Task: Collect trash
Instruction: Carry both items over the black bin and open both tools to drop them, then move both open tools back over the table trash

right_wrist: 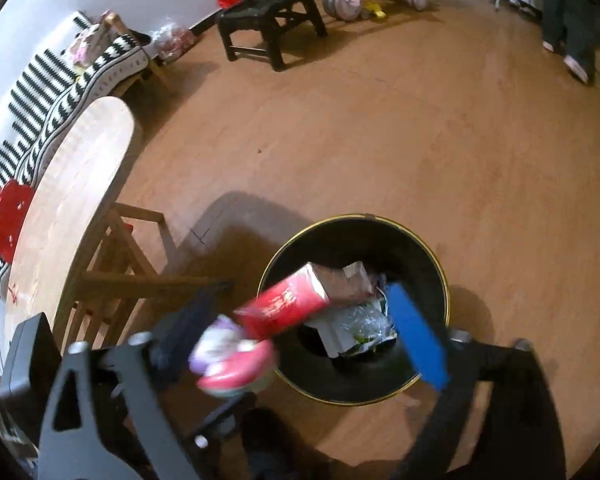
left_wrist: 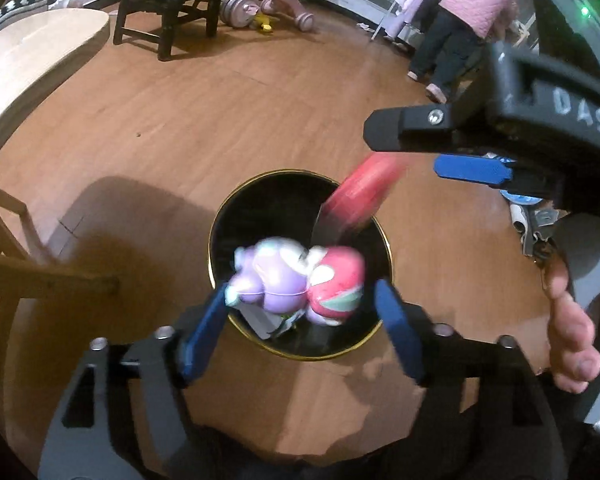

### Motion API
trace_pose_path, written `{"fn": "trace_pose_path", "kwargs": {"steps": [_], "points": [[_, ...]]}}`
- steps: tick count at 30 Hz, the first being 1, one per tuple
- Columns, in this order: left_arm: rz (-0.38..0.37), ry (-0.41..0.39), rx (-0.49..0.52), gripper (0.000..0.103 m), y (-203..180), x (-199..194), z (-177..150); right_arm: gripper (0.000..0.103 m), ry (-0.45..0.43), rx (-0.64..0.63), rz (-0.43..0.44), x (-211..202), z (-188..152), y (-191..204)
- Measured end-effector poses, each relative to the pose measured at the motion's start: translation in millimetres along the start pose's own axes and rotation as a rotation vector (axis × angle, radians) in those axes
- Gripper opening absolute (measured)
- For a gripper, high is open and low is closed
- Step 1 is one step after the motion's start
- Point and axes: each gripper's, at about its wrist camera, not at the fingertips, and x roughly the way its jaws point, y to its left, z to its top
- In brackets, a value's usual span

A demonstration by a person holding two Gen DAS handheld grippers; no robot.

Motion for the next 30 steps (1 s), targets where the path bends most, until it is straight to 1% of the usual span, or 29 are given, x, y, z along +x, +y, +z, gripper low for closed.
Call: {"fn": "trace_pose_path", "kwargs": {"steps": [3,5,7,8,9,10,12,14,15,16,17,19,20,22,23,25,28,30], "points": [[-0.014,-0.003,-0.012,0.082,2,-1,2,0.089,-0.01,0.002,0.005,-2,2,5],[-0.003,-0.018,-0.027,0.081,8,-12,0,0.089,-0.03,-0.006,0.025,-7,2,14],[0.015,-0.037,-0.065,0.082,21,-33,-3,0.089,-0.053,-0.047,0.026,-12,1,28],[0.016,-0.058,-0.091,0.082,32,-52,-6,0.09,-0.069,-0.091,0.032,-15,0,43],[0.017,-0.08,-0.111,0.085,44,-73,-11,0.09,-0.077,-0.129,0.042,-16,-2,57],[0.034,-0.098,-0.124,0.086,52,-89,-14,0.09,-0.088,-0.168,0.056,-19,-4,74],[0.104,-0.171,-0.149,0.089,77,-139,-26,0.09,-0.104,-0.244,0.089,-22,-10,112],[0.203,-0.24,-0.166,0.091,103,-186,-43,0.09,-0.094,-0.335,0.137,-23,-18,163],[0.236,-0.264,-0.185,0.093,114,-202,-50,0.09,-0.1,-0.373,0.163,-25,-23,187],[0.284,-0.296,-0.227,0.093,134,-229,-63,0.09,-0.108,-0.409,0.188,-27,-28,211],[0.314,-0.312,-0.271,0.093,152,-248,-75,0.09,-0.114,-0.456,0.227,-31,-35,244],[0.381,-0.326,-0.356,0.093,187,-285,-100,0.09,-0.117,-0.523,0.285,-34,-49,295],[0.417,-0.329,-0.384,0.093,202,-299,-112,0.09,-0.108,-0.573,0.316,-35,-60,330],[0.516,-0.363,-0.454,0.094,240,-340,-147,0.09,-0.1,-0.651,0.357,-36,-79,383],[0.549,-0.373,-0.481,0.093,252,-353,-159,0.09,-0.093,-0.702,0.378,-35,-93,417],[0.626,-0.382,-0.535,0.093,280,-384,-188,0.09,-0.07,-0.777,0.426,-30,-118,474],[0.799,-0.386,-0.627,0.094,321,-425,-236,0.09,-0.021,-0.851,0.488,-18,-145,540],[0.852,-0.386,-0.673,0.094,342,-442,-257,0.09,0.008,-0.898,0.508,-3,-163,582]]}}
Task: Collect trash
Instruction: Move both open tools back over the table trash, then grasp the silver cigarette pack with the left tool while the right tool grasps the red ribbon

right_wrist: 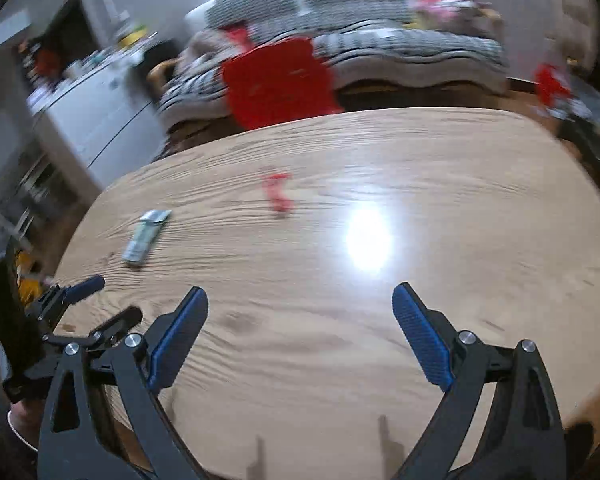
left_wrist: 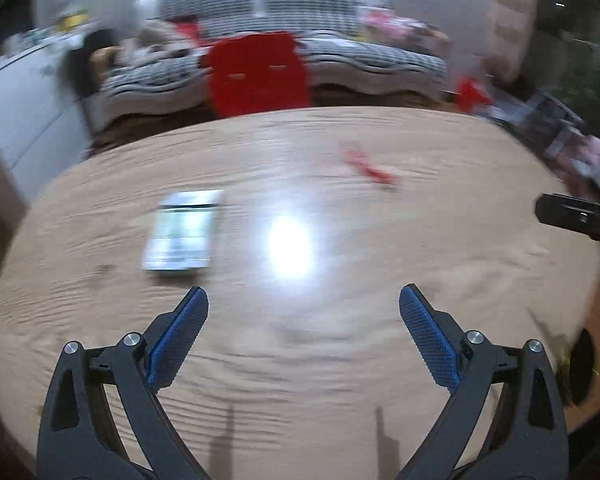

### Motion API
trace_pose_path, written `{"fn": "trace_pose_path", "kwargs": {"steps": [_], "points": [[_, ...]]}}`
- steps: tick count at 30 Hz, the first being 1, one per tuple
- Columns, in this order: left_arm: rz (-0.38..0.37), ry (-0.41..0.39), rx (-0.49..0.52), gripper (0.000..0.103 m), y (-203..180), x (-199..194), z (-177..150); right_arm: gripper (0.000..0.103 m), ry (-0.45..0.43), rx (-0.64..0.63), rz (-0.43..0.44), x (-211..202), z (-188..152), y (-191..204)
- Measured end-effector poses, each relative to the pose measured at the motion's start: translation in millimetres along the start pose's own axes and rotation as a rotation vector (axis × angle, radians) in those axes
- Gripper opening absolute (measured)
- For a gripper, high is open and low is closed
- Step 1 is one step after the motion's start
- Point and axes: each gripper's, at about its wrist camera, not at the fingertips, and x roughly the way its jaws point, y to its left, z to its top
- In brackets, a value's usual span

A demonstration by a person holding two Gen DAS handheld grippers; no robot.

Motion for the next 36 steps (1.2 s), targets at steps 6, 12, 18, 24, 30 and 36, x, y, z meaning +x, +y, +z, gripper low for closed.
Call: {"fn": "trace_pose_path", "kwargs": {"steps": [6,12,18,24,30,36], "points": [[0.011,0.038,-0.122,0.094,62,36,15,0.09,0.037,-0.124,-0.036,77,27,39],[-0.006,0.084,-0.21,0.094,92,77,33,0.09,0.078,-0.108,-0.067,135,56,26],[0.024,0.125,-0.158,0.093,96,102,42,0.087,0.113,-0.127,-0.097,170,72,19],[0.04,0.149,-0.126,0.093,94,114,44,0.077,0.128,-0.136,-0.094,181,79,17],[0.078,0.134,-0.067,0.07,82,117,47,0.015,0.115,-0.2,-0.118,176,72,29],[0.056,0.13,-0.048,0.054,65,107,45,0.014,0.12,-0.156,-0.08,159,66,25]]}}
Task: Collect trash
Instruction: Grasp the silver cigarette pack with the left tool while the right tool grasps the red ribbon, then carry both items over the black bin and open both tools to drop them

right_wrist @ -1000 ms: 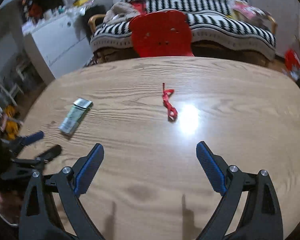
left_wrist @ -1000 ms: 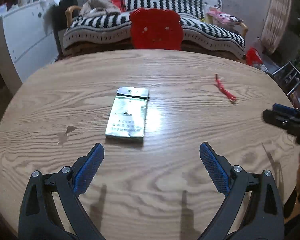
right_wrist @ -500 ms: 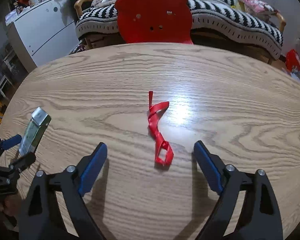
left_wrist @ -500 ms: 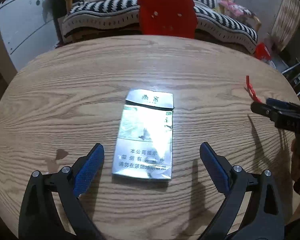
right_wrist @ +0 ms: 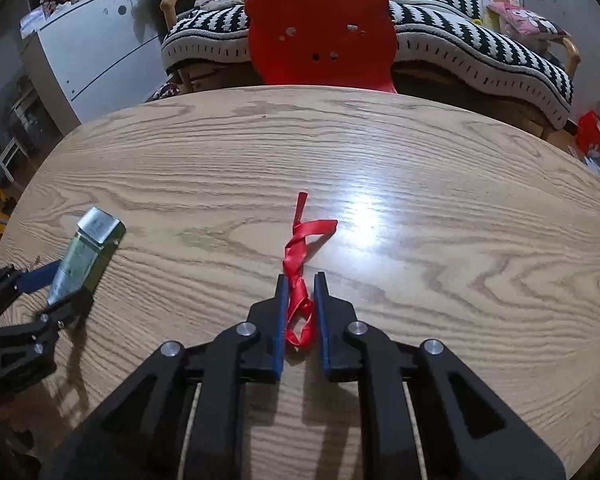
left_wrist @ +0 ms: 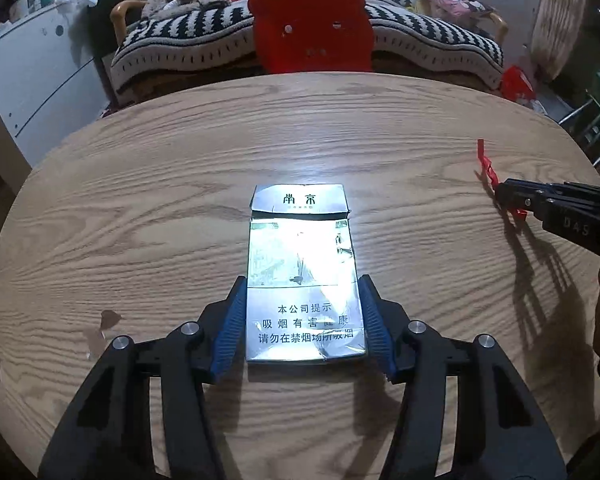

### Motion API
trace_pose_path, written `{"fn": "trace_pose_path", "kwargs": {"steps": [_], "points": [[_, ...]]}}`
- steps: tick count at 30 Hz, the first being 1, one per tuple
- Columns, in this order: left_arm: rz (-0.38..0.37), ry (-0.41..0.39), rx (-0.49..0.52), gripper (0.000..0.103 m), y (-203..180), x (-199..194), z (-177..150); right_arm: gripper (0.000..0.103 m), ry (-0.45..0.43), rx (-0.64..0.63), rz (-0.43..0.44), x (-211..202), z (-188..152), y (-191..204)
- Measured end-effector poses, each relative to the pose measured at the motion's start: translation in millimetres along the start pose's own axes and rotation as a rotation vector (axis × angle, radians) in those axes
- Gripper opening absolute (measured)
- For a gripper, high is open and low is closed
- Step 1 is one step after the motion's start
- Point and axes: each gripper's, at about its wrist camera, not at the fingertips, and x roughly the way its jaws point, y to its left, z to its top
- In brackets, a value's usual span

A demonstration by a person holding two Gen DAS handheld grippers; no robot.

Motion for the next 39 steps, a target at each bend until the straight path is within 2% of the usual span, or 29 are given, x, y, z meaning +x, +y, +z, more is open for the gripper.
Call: {"fn": "trace_pose_path", "kwargs": {"steps": [8,12,15,20,25,29,35,39], "points": [[-0.03,-0.06,-0.013,0.054,-22,-38,-2,0.014,-0.076,-0.011,-0.021,-73,-23,-5],[-0.049,-0.084,-0.008,0.054,-45,-60,-9,0.014,-0.114,-0.019,-0.063,-121,-52,-21],[-0.066,-0.107,0.027,0.054,-77,-83,-22,0.014,-0.137,0.018,-0.07,-159,-80,-44],[-0.189,-0.117,0.094,0.054,-149,-119,-43,0.014,-0.154,0.081,-0.139,-217,-143,-92],[-0.311,-0.125,0.202,0.054,-247,-146,-71,0.014,-0.158,0.201,-0.211,-262,-215,-158],[-0.371,-0.128,0.305,0.054,-320,-154,-104,0.014,-0.159,0.264,-0.247,-290,-267,-207],[-0.472,-0.03,0.411,0.054,-425,-149,-158,0.014,-0.132,0.401,-0.315,-320,-349,-284],[-0.559,0.023,0.528,0.054,-494,-156,-199,0.014,-0.084,0.515,-0.345,-335,-408,-328]]}}
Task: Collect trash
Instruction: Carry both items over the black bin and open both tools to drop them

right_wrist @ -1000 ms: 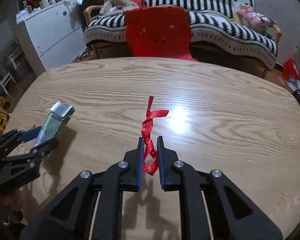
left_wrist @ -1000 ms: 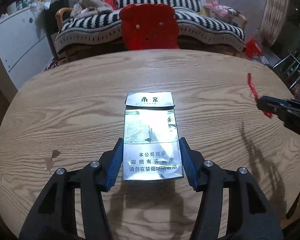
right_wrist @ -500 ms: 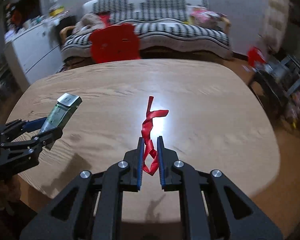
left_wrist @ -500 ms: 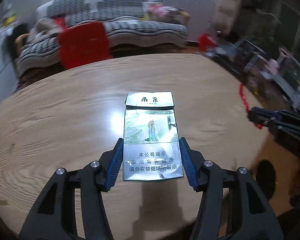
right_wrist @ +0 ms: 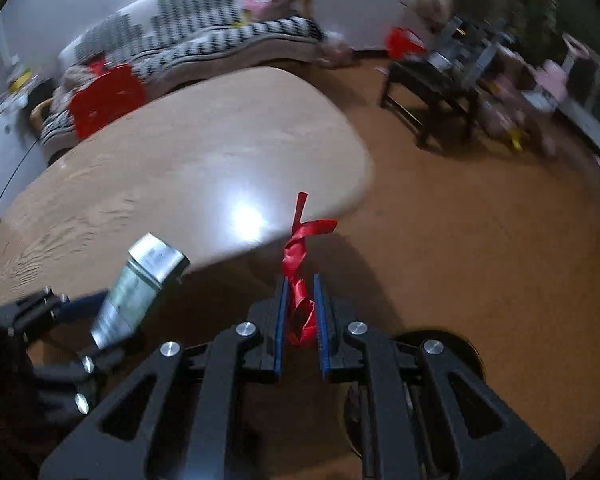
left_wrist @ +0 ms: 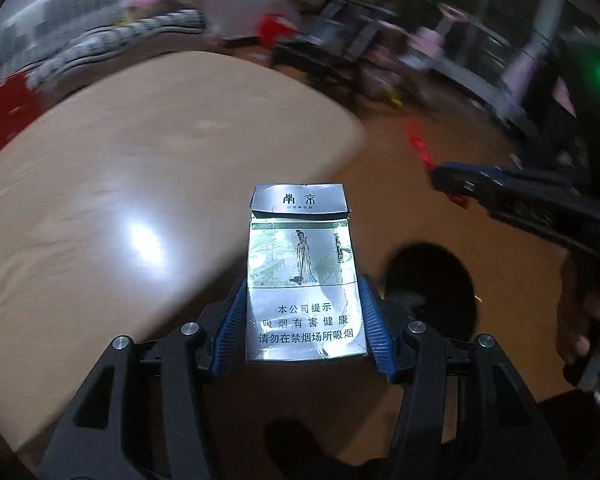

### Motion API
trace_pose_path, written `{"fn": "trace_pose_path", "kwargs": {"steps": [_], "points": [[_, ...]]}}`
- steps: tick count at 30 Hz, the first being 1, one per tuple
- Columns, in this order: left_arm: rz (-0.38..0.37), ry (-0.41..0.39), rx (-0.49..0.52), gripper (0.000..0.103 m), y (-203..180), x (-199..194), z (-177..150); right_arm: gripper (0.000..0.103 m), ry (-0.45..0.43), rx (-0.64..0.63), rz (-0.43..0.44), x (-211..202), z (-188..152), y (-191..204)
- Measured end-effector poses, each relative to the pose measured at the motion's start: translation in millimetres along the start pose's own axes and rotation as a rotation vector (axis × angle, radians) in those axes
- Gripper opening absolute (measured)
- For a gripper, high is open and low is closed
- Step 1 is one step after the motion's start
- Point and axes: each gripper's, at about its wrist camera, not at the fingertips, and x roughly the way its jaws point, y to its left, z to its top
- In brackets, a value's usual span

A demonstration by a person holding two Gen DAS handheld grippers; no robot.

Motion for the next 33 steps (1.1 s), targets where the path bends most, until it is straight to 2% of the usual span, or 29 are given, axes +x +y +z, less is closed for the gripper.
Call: {"fn": "trace_pose_path", "kwargs": {"steps": [4,9,13,16,30,31,32,33], "points": [[-0.109,0.09,0.054,0.054,-52,42,-12,0.014,0.107,0.17,-0.066,17,-38,-70],[-0.174,0.151,0.087,0.054,-91,85,-23,0.014,0.174,0.23,-0.095,36,-60,-110],[-0.192,0.161,0.094,0.054,-111,106,-24,0.014,0.195,0.216,-0.102,41,-69,-114],[-0.192,0.185,0.089,0.054,-120,122,-26,0.014,0.204,0.215,-0.102,49,-60,-116],[-0.202,0.208,0.086,0.056,-117,145,-16,0.014,0.224,0.275,-0.127,59,-53,-130],[-0.202,0.206,0.085,0.063,-117,144,-16,0.016,0.232,0.283,-0.136,61,-54,-130],[-0.207,0.205,0.091,0.069,-118,146,-16,0.032,0.234,0.295,-0.147,61,-54,-132],[-0.212,0.202,0.093,0.078,-119,146,-17,0.059,0.229,0.303,-0.154,59,-55,-133]]}}
